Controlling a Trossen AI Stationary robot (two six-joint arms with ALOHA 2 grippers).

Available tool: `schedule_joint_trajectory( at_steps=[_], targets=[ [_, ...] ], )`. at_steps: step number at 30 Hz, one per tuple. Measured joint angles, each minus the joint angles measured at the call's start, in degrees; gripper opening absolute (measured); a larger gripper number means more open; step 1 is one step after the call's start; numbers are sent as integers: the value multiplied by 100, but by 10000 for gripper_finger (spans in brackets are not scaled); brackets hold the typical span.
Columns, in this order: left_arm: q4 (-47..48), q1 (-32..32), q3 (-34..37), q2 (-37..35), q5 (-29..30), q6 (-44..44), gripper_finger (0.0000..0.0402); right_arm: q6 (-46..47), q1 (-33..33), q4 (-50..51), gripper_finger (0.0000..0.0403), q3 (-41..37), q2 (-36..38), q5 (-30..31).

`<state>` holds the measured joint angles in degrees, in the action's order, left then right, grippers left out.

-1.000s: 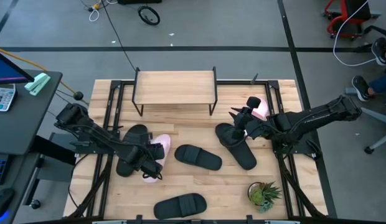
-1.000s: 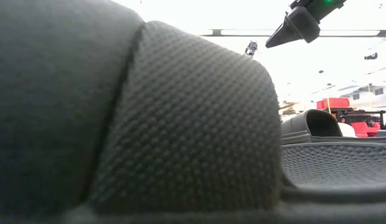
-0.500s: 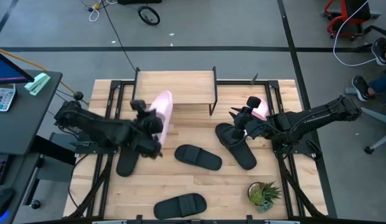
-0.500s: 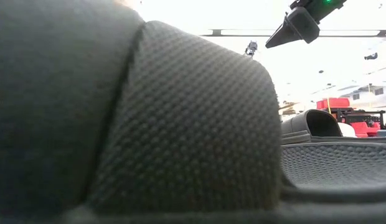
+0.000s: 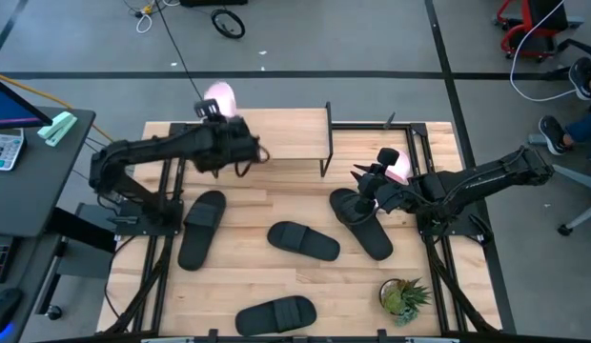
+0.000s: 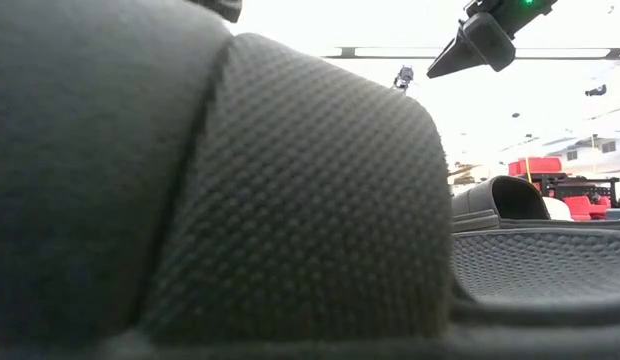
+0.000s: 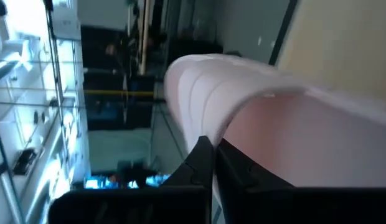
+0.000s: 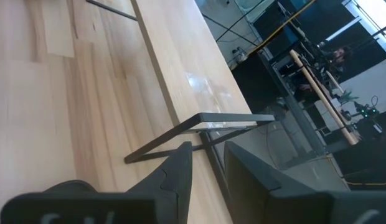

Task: Pick and place slides into the shelf
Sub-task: Put the pink slide on the shelf

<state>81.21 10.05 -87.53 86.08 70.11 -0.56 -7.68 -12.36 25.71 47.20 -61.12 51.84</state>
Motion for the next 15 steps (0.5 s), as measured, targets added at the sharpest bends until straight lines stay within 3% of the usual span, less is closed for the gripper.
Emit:
schedule_joint_trajectory(
  at_steps=[11,15],
  targets=[
    [-3077,1203,1280,1,-858,3047,8,-263,0,-2,99,0,-2,1],
    [-3916,1597,1690,2,-1252,3669,8,-263,0,-2,99,0,0,1]
  ],
)
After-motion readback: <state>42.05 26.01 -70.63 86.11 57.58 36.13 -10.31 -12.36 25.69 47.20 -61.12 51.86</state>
